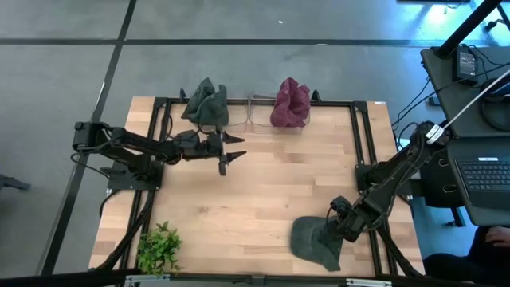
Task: Pick & Place hat
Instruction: Put the black cap into the left transparent bin
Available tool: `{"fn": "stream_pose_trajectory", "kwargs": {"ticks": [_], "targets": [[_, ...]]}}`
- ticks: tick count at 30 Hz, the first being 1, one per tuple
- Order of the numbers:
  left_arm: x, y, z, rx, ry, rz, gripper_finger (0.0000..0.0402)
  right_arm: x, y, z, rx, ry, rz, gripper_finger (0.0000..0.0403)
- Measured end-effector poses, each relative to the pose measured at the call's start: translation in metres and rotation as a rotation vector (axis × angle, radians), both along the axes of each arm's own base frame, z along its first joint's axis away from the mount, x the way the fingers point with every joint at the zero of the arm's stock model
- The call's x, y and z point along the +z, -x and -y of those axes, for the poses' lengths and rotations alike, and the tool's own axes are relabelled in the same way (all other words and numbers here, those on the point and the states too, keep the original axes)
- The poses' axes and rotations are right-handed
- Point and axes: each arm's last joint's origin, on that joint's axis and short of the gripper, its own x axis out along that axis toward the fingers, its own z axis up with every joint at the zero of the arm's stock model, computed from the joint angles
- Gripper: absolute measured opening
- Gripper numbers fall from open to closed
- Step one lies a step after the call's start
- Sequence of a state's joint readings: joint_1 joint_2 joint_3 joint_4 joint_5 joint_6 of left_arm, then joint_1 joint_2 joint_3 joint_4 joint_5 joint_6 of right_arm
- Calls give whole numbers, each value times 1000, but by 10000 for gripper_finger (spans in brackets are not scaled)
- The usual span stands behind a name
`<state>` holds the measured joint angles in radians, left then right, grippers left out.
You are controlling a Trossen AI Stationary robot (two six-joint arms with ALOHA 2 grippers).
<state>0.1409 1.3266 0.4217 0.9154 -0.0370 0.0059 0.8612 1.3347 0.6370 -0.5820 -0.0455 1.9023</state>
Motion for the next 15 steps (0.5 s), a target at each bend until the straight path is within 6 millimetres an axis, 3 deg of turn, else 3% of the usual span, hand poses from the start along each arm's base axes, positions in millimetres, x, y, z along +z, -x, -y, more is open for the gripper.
{"fn": "stream_pose_trajectory", "kwargs": {"ticks": [8, 11, 15], "targets": [[0, 1, -5, 21, 23, 0, 210, -11, 4, 8, 170, 109, 75, 228], [0, 1, -5, 20, 23, 0, 210, -11, 2, 9, 233, 157, 121, 182], [0, 1, -5, 21, 22, 0, 210, -11, -1, 12, 337, 197, 153, 80]]}}
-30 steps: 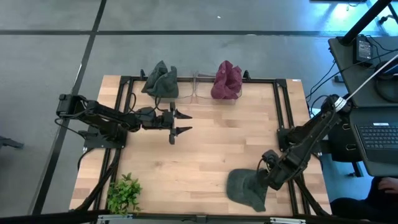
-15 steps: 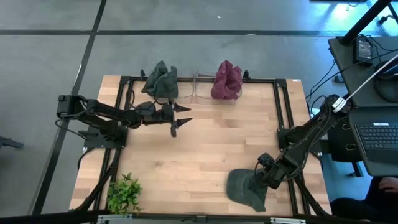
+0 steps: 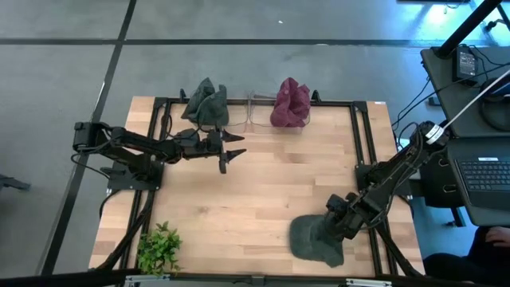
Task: Pick & Place hat
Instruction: Put the black cap into the left transparent bin
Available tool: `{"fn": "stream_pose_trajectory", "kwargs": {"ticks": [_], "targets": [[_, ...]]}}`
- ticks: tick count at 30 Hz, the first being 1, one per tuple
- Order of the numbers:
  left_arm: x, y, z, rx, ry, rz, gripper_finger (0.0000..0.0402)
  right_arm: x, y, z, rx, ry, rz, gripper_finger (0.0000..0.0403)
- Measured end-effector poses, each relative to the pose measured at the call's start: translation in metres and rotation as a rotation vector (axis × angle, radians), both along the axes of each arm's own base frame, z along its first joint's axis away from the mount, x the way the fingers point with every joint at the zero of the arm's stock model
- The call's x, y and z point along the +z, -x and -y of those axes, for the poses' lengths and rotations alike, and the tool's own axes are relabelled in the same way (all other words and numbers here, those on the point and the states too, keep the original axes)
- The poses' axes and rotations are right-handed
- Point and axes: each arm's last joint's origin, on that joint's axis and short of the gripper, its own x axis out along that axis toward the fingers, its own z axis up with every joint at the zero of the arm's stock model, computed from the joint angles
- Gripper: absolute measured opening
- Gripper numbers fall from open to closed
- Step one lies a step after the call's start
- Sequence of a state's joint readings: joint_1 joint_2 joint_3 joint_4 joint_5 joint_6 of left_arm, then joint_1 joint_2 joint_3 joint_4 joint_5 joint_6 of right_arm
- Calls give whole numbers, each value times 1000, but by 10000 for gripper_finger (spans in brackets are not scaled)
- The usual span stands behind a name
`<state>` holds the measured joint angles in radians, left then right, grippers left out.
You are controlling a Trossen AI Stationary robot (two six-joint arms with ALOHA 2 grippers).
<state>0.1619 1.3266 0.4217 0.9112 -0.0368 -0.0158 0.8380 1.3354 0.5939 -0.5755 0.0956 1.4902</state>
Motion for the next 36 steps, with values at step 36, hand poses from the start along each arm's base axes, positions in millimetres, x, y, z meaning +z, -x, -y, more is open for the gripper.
{"fn": "stream_pose_trajectory", "kwargs": {"ticks": [36], "targets": [[1, -1, 6, 33, 329, 82, 210, 111, -162, 87, 1096, 1265, 151, 5]]}}
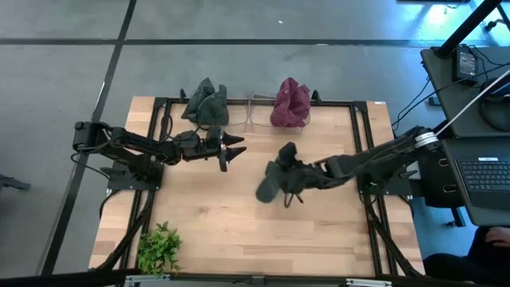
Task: Pick & Place hat
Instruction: Put the black cap into the left transparent bin
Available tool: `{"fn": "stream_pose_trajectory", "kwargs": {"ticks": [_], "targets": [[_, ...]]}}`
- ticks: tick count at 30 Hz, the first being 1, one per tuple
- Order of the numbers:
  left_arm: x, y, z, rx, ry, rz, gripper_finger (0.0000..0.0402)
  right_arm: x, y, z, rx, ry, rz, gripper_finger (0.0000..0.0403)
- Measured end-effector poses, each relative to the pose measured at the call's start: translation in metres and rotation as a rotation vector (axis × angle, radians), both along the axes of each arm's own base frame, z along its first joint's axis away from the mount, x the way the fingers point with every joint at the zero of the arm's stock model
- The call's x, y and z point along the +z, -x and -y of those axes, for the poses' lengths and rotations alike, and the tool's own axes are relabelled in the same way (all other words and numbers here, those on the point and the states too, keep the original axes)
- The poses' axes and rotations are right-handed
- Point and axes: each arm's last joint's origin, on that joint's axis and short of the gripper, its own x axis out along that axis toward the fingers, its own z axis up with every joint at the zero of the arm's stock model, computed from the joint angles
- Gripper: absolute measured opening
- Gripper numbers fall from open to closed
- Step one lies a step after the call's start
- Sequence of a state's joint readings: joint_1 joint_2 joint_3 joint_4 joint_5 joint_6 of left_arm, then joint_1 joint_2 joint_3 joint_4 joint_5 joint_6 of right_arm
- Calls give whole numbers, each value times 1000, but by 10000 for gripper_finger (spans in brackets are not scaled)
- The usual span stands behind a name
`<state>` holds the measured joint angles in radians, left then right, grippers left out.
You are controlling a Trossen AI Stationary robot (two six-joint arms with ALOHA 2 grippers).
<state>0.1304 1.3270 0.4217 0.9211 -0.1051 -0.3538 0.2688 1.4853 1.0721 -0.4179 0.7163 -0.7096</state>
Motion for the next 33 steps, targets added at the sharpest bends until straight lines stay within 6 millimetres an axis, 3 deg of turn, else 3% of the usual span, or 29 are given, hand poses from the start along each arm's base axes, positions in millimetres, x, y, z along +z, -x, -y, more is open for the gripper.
{"fn": "stream_pose_trajectory", "kwargs": {"ticks": [15, 25, 33], "targets": [[-14, -8, 16, -107, -45, -72, 210, -30, -51, 9, 145, 26, 76, 5], [-17, -31, 30, -217, -23, -93, 210, -34, -58, 7, 159, 37, 108, 6], [-22, -35, 31, -260, 69, -110, 210, -33, -58, 8, 156, 37, 118, 6]]}}
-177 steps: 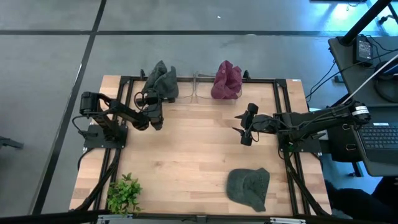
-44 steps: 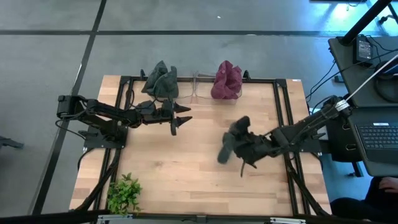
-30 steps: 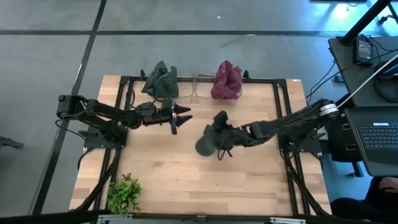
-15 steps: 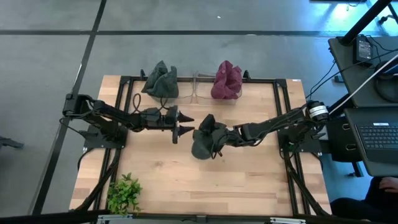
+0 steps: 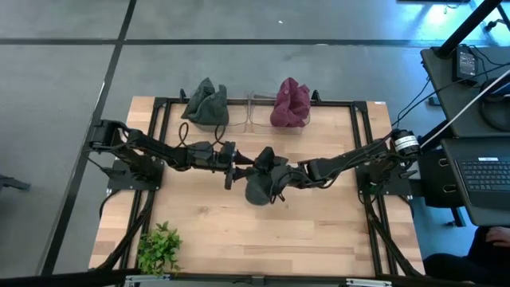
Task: Pick & Place hat
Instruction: Put the black cap into the left transparent bin
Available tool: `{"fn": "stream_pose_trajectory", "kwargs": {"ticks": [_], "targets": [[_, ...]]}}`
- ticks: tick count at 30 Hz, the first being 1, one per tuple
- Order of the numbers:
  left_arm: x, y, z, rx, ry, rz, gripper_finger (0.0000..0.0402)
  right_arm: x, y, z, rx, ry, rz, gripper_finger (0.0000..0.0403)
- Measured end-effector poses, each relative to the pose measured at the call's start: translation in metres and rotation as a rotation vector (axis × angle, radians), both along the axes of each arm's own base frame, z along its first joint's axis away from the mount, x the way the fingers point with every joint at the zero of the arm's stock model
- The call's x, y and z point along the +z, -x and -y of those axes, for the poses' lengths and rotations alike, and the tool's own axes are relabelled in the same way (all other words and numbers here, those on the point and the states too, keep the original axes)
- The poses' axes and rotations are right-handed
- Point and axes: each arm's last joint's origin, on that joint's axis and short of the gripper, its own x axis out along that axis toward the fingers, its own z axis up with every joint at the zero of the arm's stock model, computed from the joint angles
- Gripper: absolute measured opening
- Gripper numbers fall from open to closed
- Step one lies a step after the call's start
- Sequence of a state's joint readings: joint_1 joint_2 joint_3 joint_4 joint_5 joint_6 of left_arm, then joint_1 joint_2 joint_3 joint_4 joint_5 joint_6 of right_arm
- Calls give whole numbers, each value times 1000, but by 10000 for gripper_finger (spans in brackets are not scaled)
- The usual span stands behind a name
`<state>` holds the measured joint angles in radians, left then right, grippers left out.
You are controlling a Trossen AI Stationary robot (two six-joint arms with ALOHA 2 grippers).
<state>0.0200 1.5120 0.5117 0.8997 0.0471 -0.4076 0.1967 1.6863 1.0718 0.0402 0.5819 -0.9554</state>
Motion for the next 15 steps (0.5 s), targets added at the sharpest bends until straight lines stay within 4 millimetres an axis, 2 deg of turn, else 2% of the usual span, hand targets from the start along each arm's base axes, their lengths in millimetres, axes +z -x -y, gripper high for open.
{"fn": "stream_pose_trajectory", "kwargs": {"ticks": [8, 15], "targets": [[0, 0, 2, -85, 8, -2, 199, 0, 0, 0, 5, -5, 0, 6], [-1, 0, 2, -88, -26, -3, 119, 0, 0, 0, -4, -20, 6, 6]]}}
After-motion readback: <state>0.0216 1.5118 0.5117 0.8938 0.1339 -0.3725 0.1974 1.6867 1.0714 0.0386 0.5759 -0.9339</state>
